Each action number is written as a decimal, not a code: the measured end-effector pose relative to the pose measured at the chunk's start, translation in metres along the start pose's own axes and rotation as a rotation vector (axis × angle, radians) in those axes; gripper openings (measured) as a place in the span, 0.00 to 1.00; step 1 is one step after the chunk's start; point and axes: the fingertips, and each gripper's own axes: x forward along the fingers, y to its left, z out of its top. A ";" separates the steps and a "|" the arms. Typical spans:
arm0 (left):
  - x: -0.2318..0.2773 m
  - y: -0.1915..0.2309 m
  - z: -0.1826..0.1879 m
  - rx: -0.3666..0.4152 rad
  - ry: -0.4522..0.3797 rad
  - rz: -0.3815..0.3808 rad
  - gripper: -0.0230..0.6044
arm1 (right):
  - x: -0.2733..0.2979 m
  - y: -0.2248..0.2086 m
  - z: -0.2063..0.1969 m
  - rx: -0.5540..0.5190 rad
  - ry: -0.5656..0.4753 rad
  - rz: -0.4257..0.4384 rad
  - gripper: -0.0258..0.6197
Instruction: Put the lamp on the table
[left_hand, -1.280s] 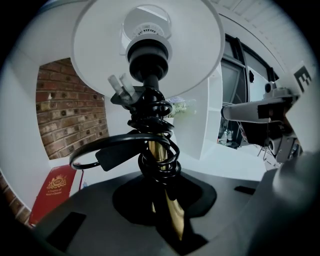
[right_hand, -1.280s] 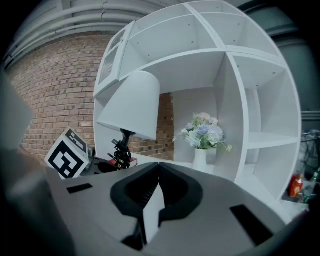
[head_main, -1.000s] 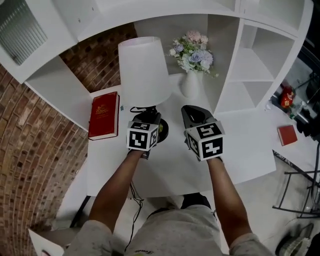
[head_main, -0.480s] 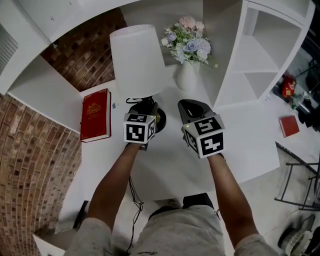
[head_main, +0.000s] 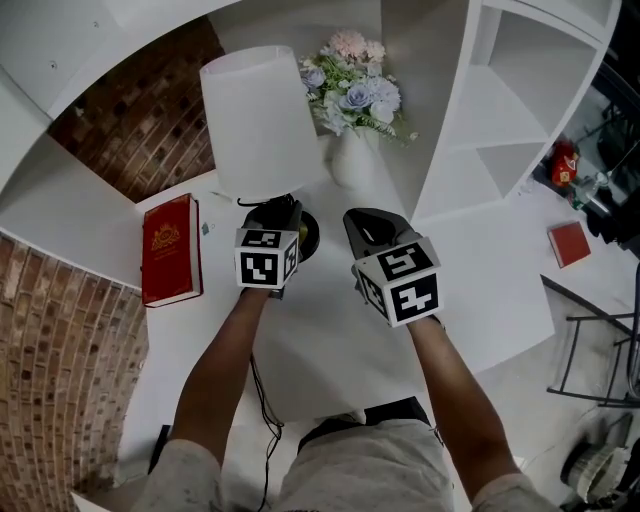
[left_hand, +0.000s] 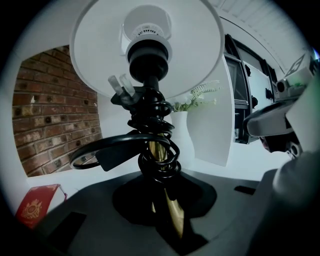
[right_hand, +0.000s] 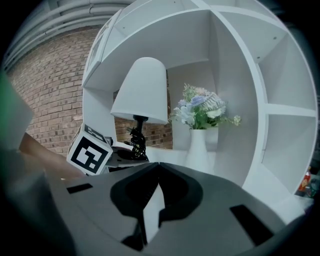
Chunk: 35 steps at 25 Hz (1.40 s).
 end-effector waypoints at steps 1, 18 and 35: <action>0.003 0.001 0.000 0.002 -0.006 0.000 0.17 | 0.002 -0.001 -0.002 -0.002 0.003 0.000 0.05; 0.040 0.019 0.005 0.013 -0.090 0.017 0.17 | 0.024 -0.020 -0.020 -0.003 0.036 -0.001 0.05; 0.051 0.031 0.001 0.061 -0.150 0.085 0.17 | 0.034 -0.029 -0.030 0.007 0.026 0.005 0.05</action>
